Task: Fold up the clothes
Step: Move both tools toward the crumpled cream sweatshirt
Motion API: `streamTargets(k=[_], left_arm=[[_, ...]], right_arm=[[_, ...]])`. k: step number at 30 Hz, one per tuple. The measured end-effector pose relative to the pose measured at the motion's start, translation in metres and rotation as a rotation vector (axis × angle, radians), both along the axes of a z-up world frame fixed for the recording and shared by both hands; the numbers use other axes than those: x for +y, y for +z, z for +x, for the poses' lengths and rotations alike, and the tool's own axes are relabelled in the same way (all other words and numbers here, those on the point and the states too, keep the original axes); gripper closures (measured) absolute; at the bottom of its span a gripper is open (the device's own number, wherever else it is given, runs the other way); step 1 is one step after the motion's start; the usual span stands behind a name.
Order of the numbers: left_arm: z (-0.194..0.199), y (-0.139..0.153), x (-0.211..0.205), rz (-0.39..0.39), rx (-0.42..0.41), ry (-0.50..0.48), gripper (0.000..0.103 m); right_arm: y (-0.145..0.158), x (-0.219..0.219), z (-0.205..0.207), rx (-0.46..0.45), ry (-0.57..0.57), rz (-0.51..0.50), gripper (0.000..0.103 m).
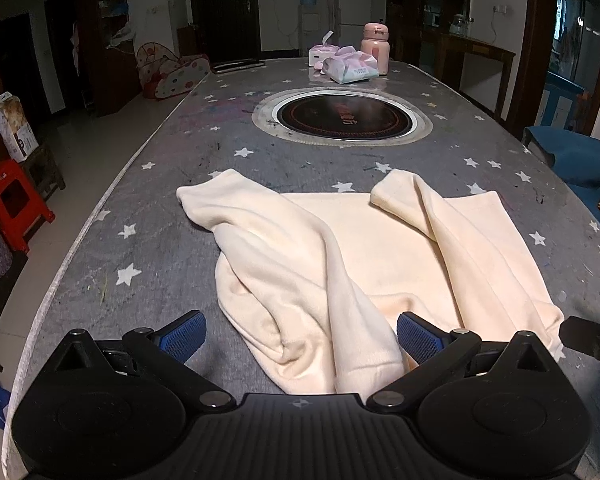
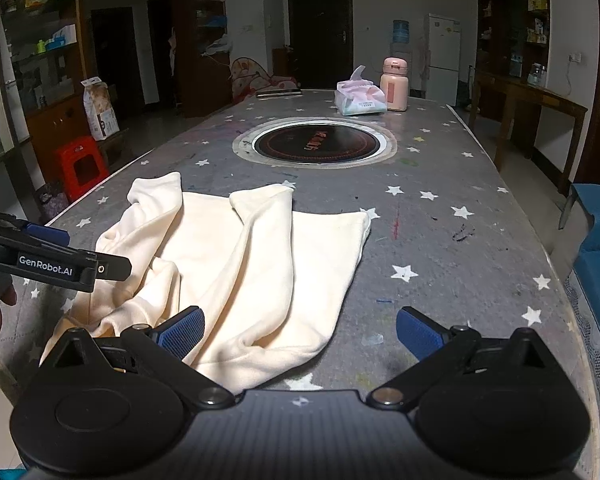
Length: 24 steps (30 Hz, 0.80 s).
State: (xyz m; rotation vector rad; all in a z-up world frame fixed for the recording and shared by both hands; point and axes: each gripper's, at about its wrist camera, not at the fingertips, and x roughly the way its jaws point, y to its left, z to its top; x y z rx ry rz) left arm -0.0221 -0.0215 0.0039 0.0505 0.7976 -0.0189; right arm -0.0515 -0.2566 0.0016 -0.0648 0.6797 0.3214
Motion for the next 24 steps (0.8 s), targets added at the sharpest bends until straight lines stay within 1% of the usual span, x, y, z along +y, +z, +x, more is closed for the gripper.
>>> streamTargets(k=[15, 19, 22, 24], left_arm=[[0.029, -0.001, 0.002, 0.027, 0.004, -0.013, 0.0], [0.035, -0.002, 0.001, 0.025, 0.004, -0.021, 0.0], [0.04, -0.003, 0.001, 0.023, 0.003, -0.028, 0.002], [0.045, -0.004, 0.002, 0.016, 0.009, -0.029, 0.005]], right_arm=[[0.002, 0.011, 0.027, 0.003, 0.022, -0.021, 0.001], [0.002, 0.016, 0.036, 0.003, 0.03, -0.023, 0.004], [0.002, 0.019, 0.044, 0.006, 0.033, -0.023, 0.006], [0.001, 0.02, 0.05, 0.01, 0.035, -0.025, 0.007]])
